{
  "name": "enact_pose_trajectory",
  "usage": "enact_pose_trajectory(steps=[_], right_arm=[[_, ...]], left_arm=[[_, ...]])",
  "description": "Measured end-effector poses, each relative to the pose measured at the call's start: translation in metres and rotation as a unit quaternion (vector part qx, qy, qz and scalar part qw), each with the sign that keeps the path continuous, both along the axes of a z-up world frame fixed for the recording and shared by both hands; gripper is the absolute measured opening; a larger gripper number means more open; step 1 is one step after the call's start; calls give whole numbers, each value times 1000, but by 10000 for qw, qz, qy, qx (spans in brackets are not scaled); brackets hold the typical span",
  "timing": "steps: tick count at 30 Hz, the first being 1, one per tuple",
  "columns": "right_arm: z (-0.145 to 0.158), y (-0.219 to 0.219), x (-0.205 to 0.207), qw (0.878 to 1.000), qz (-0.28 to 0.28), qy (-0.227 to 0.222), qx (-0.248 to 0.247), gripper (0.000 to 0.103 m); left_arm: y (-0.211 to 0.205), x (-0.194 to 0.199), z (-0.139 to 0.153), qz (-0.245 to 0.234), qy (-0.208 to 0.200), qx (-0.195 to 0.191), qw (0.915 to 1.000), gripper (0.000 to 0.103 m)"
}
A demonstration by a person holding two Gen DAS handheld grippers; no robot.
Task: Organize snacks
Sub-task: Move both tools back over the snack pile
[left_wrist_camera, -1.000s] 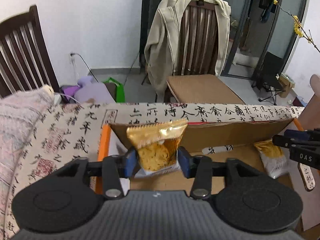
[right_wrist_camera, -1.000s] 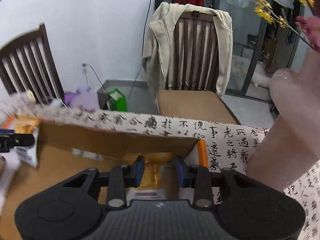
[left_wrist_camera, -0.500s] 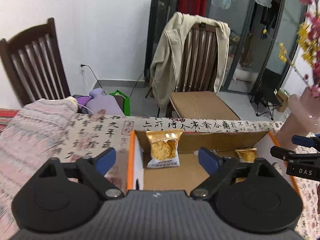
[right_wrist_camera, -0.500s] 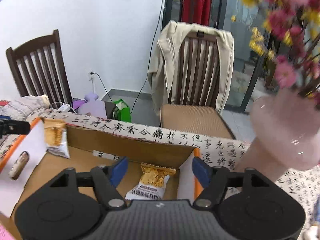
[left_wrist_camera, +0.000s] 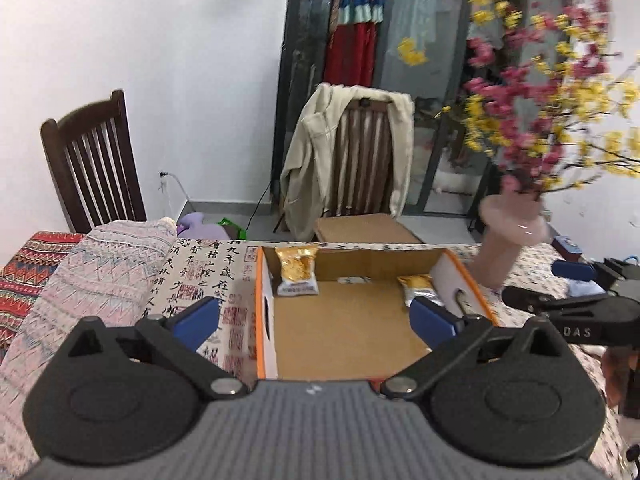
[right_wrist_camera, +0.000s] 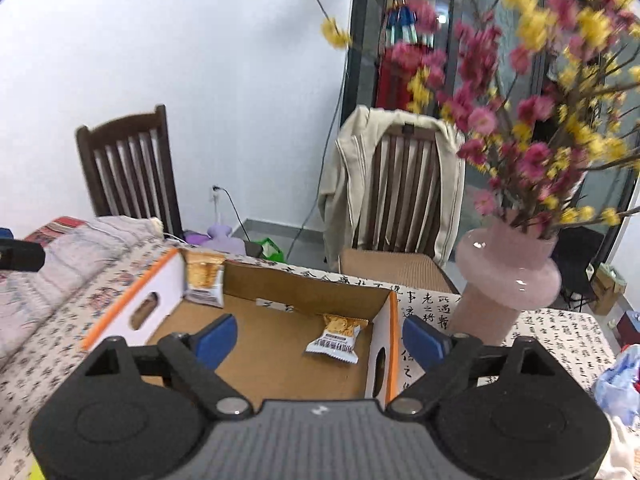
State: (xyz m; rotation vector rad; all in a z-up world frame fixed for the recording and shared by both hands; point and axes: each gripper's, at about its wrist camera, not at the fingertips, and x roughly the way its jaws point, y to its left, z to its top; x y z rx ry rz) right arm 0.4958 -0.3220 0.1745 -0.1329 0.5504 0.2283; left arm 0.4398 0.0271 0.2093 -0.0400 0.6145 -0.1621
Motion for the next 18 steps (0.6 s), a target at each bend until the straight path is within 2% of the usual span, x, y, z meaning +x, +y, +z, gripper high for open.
enact_pose_trajectory(steps=[5, 10, 13, 18], right_arm=[[19, -9, -62, 9996, 78, -239, 99, 95], [25, -18, -121, 9984, 202, -512, 159, 97], [22, -25, -158, 9973, 254, -661, 218, 98], [8, -32, -218, 9948, 357, -874, 377, 103]], left_arm=[[0, -64, 12, -149, -198, -11, 9997, 103], [3, -120, 9, -69, -486, 29, 9988, 103], [7, -154, 1, -3, -696, 35, 9976, 103], [10, -209, -31, 166, -846, 118, 9962, 103]])
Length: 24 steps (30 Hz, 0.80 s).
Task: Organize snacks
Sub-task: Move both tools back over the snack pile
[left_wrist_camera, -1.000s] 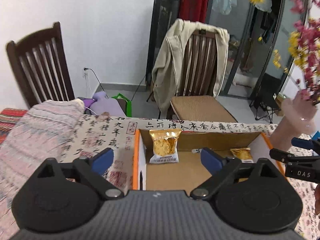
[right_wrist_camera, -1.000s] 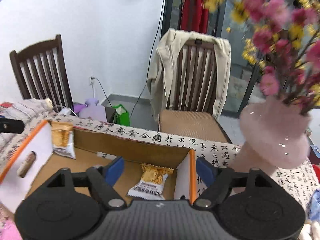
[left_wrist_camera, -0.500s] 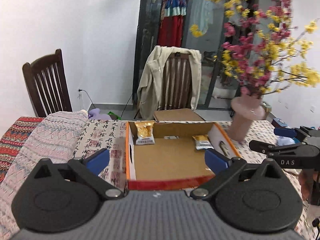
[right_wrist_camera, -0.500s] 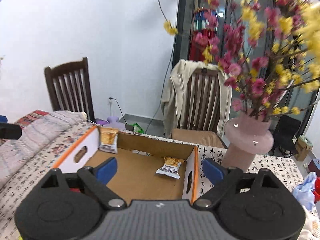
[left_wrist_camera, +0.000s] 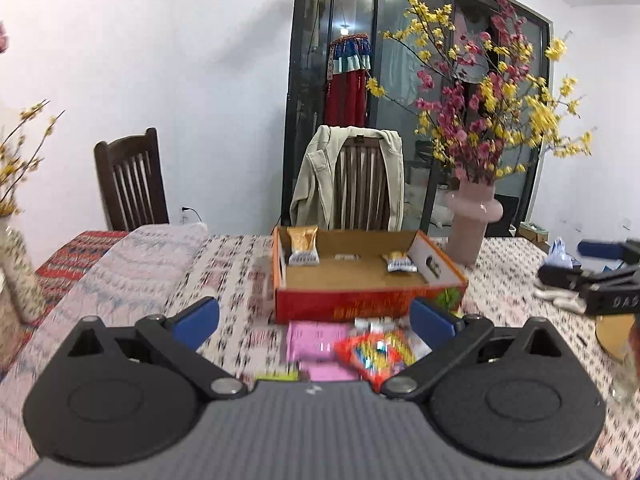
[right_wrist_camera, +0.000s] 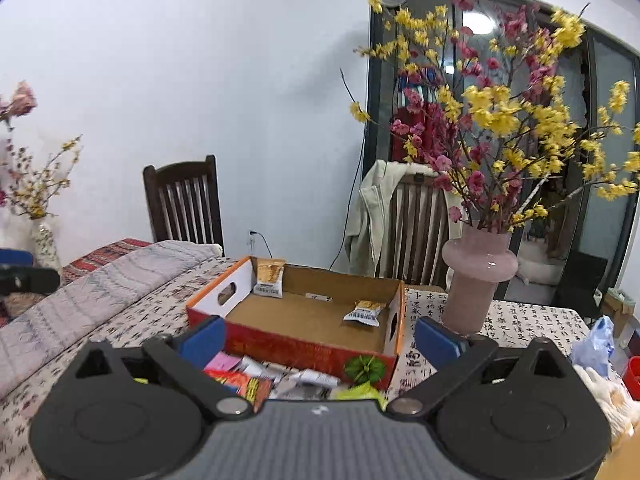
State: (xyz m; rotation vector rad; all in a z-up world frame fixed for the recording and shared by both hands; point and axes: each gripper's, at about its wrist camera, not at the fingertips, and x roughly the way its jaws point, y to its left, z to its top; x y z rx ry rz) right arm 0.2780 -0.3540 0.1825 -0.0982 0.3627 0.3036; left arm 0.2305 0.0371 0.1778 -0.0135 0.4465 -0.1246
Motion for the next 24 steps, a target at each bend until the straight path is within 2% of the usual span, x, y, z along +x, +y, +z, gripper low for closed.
enact_pose_trajectory(steps=[5, 8, 11, 17, 20, 24], right_arm=[[-21, 1, -56, 9994, 24, -343, -15, 103], [-38, -1, -83, 9991, 141, -335, 197, 103], [-60, 0, -101, 9988, 192, -207, 396, 103], [-117, 4, -131, 9982, 147, 216, 533, 103], [-141, 8, -144, 9987, 168, 264, 411, 103], [-159, 14, -155, 9989, 207, 324, 259, 103]], left_arm=[[2, -52, -32, 108, -125, -7, 9999, 103], [1, -79, -50, 103, -340, 2, 9994, 103], [-3, -95, -71, 223, -350, 47, 9991, 103], [-5, -110, -120, 249, -103, 253, 9993, 103], [-7, -113, -134, 96, 54, 284, 9995, 103], [-6, -108, -144, 33, 231, 233, 9995, 103]])
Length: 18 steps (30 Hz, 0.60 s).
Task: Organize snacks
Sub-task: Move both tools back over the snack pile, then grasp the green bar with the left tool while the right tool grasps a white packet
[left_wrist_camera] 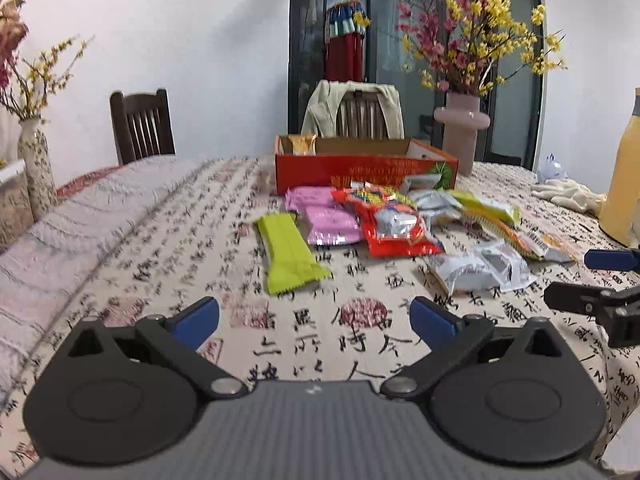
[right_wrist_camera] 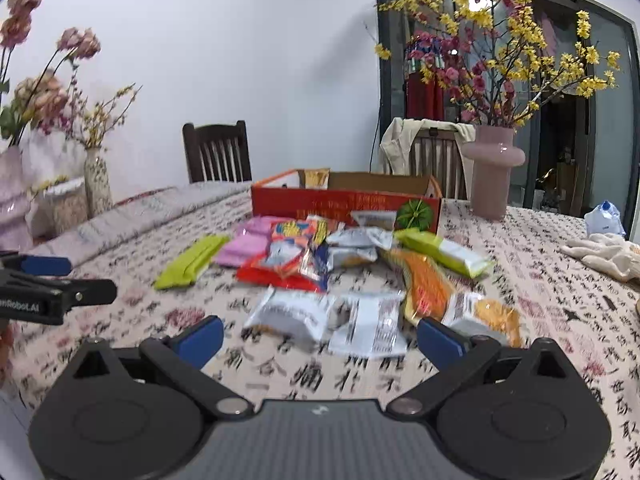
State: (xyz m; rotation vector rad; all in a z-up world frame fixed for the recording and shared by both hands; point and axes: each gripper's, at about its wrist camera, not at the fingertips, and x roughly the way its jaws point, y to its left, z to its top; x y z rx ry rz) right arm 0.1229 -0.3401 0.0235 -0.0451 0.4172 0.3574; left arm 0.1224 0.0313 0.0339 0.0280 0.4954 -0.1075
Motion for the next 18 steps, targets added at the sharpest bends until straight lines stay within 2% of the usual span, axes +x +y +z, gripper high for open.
enact_pose_trajectory(steps=[4, 7, 10, 13, 18], right_arm=[[-9, 2, 5, 9998, 94, 147, 75, 103], [-9, 6, 9, 9999, 95, 2, -58, 103], [-8, 8, 16, 9984, 440, -194, -304, 103], [-6, 16, 37, 9971, 407, 86, -641, 103], [-1, 32, 71, 9905, 593, 93, -1241, 100]], left_arm=[[4, 12, -4, 22, 166, -235, 9996, 103], [8, 22, -3, 104, 162, -219, 9996, 103], [9, 39, -2, 172, 259, -146, 9994, 103], [10, 59, -2, 196, 380, -138, 9990, 103], [12, 87, -2, 85, 513, -156, 9985, 103]])
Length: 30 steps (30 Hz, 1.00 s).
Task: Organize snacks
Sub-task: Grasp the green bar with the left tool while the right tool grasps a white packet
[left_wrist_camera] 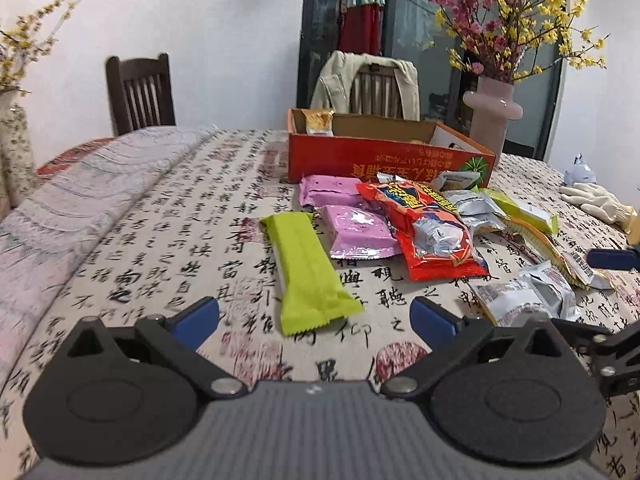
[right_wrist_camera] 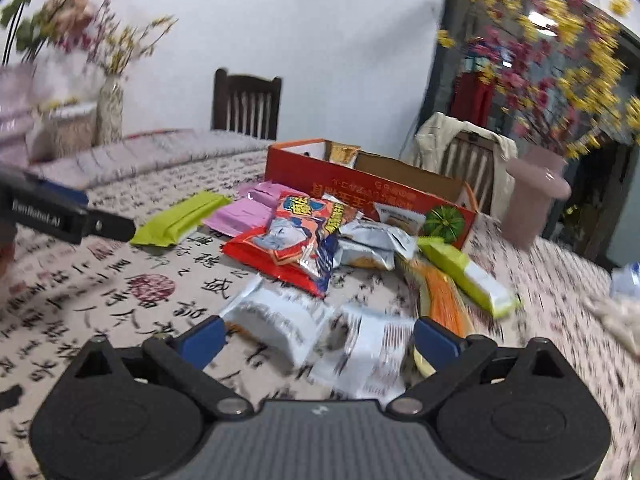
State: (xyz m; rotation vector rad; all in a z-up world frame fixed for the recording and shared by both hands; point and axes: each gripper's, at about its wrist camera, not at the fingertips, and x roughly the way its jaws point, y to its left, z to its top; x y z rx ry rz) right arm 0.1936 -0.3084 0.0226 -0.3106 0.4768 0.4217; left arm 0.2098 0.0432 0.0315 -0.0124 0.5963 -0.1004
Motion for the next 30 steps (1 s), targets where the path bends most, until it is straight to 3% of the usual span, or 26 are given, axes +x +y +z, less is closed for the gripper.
enact_pose_trajectory(steps=[3, 8, 11, 13, 15, 19, 24, 30], right_arm=[[-3, 14, 25, 9991, 179, 274, -267, 95], [-15, 34, 61, 9972, 288, 615, -305, 60], [-16, 38, 74, 9972, 248, 697, -141, 50], [-17, 37, 79, 9967, 221, 775, 0, 49], [-17, 34, 83, 9957, 164, 892, 171, 48], [-17, 28, 86, 9934, 58, 1045, 475, 41], [-15, 30, 78, 9936, 112, 975, 564, 40], [7, 22, 57, 9945, 39, 573, 876, 40]], left_arm=[[1, 18, -5, -51, 139, -16, 9999, 103], [7, 47, -8, -129, 279, -39, 9995, 101], [10, 66, -12, -137, 472, -134, 9987, 89], [12, 77, -16, -132, 630, -237, 9976, 76], [11, 85, -19, -176, 746, -290, 9966, 71], [7, 85, -20, -295, 670, -227, 9971, 48], [7, 74, -14, -202, 614, -239, 9976, 39], [16, 42, 5, -164, 336, -344, 9987, 37]])
